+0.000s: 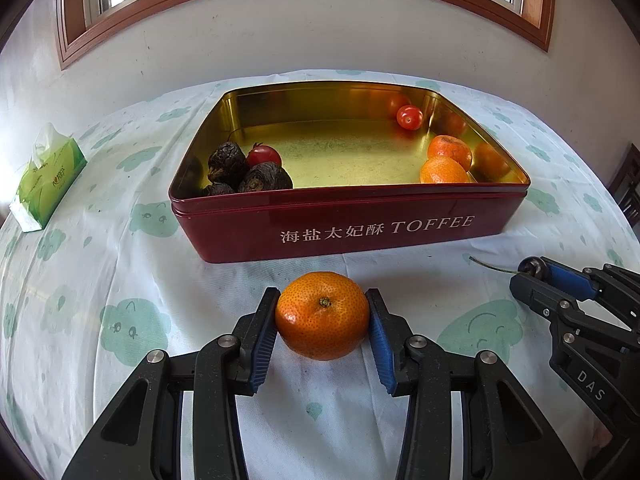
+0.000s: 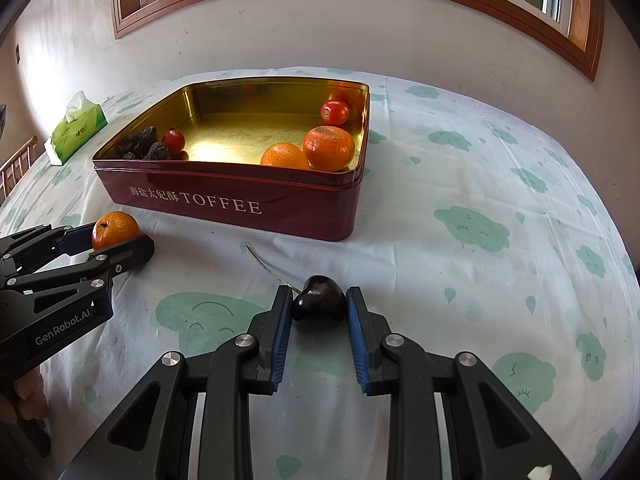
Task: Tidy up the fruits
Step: 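Move the left tool to the mandarin and close on it while the right tool holds the cherry, then carry the mandarin in the left tool and cherry in the right tool over the tin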
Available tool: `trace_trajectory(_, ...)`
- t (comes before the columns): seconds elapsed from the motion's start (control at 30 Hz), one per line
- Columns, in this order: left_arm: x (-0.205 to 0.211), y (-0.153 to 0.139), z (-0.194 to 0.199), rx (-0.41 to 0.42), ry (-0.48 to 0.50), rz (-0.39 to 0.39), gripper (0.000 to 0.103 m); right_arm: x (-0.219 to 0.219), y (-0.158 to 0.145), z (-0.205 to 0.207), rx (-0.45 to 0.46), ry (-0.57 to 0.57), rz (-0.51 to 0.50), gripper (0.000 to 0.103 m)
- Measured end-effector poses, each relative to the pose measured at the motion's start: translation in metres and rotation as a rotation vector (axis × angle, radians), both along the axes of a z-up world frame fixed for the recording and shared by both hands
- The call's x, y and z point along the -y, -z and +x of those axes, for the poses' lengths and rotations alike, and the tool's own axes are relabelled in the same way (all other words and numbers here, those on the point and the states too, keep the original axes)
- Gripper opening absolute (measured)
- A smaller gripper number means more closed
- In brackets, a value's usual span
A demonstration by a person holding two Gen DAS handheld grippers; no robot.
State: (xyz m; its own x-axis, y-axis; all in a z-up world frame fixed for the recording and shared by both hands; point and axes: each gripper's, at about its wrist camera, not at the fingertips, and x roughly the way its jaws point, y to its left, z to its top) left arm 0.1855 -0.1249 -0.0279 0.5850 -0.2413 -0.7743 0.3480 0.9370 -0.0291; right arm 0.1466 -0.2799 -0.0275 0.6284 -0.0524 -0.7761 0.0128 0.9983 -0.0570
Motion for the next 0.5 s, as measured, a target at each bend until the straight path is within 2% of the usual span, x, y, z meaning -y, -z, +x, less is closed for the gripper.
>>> trace_trajectory(0.3,-0.002,-0.003,-0.002,-0.019,0.004,-0.006,0.043,0.002,-0.002,-0.002,-0.01,0.008,0.005,0.025)
trace_trajectory(0.5,-0.005,-0.015,-0.008,-0.008,0.014,-0.024,0.043,0.006,-0.015,-0.009,0.005,0.013,0.018,0.025)
